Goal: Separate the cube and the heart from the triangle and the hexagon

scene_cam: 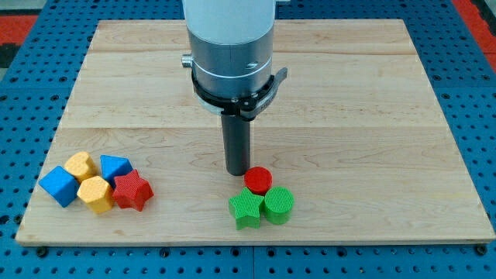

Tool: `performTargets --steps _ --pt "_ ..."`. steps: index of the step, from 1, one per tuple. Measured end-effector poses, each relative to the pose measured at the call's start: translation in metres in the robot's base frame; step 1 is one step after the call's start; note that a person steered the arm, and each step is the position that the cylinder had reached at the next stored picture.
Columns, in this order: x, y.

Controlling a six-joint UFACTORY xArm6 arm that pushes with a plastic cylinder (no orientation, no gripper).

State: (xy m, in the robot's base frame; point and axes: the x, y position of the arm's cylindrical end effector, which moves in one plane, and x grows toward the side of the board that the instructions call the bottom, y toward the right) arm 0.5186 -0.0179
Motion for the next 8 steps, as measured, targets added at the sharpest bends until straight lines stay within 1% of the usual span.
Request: performTargets --steps 1,2,3,4,5,6,7,8 --pt "0.000 0.000" --pt "-0.030 0.000" --pt "-0.107 -0.015" --pt "-0.167 -0.099" --pt "-0.167 -0.229" --pt "-0.156 -0.283" --pt "-0.154 -0.287" --pt "-0.132 -0.286"
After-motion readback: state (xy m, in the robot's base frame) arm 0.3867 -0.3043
